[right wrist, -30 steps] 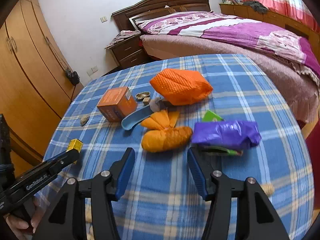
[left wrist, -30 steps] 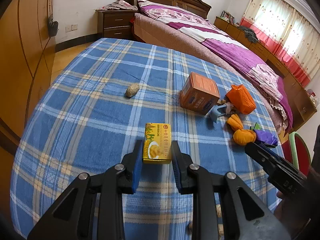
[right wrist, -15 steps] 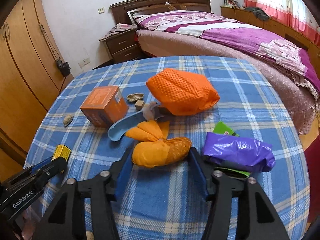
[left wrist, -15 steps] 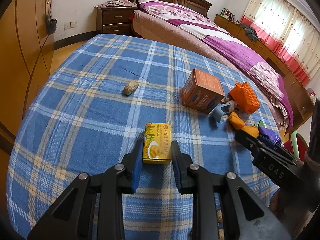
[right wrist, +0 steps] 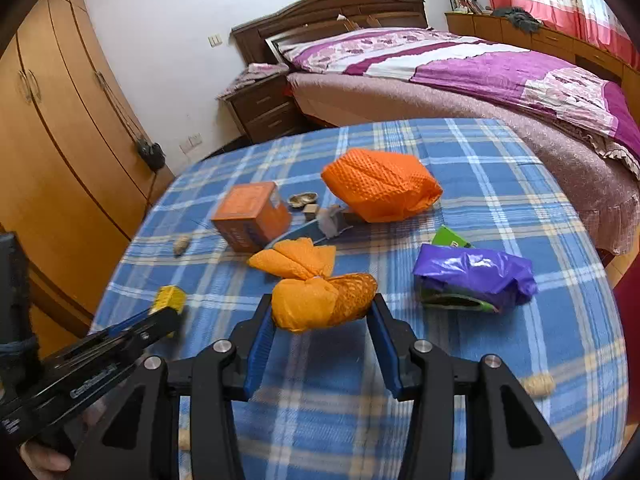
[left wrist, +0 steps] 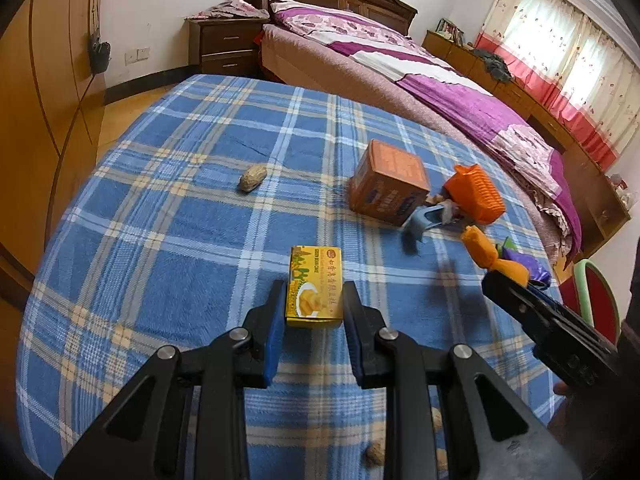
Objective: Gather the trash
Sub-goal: 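Carry the yellow box in the left tool and the orange net in the right tool over the bucket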
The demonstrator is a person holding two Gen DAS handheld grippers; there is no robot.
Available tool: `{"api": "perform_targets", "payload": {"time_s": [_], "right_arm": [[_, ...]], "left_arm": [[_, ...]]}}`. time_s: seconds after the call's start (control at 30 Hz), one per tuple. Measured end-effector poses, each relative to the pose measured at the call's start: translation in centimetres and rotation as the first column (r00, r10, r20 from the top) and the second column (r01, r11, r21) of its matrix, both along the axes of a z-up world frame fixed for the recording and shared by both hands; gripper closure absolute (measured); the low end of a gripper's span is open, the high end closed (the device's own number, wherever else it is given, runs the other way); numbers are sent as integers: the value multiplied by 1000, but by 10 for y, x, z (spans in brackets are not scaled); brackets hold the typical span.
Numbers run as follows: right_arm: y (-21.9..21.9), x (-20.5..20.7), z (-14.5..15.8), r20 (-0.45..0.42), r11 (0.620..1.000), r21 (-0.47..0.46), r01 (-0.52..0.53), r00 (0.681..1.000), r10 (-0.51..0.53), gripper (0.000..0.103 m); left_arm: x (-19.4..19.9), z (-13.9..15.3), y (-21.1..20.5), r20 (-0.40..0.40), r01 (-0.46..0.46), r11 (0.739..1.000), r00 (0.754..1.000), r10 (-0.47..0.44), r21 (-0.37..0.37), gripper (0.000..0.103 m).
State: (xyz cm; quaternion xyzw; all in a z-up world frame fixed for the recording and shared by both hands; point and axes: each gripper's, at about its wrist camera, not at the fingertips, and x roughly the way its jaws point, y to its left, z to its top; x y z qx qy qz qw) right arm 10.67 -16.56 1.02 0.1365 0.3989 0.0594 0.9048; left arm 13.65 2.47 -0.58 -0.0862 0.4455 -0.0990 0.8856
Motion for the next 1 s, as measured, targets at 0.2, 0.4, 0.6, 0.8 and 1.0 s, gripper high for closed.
{"api": "perform_targets", "payload": {"time_s": [0.2, 0.4, 0.6, 0.8, 1.0], "right_arm": [[-8, -27, 18, 42, 999, 28, 15, 999, -16, 54], [-22, -55, 29, 60, 998, 42, 46, 997, -48, 54], [-41, -81, 38, 66, 994, 55, 97, 993, -101, 54], [-59, -104, 49, 97, 989, 51, 138, 985, -142, 53], [-80, -121, 53, 115, 980, 68, 189, 974, -196, 53]], "left_arm": [[-11, 12, -4, 19, 21, 1000, 1000, -21, -19, 75], [-23, 23, -13, 39, 49, 998, 998, -48, -25, 75], [-34, 31, -26, 48, 88, 996, 995, -86, -33, 75], [-44, 39, -42, 61, 129, 991, 990, -127, -39, 75], [-54, 47, -58, 68, 173, 984, 983, -170, -38, 75]]}}
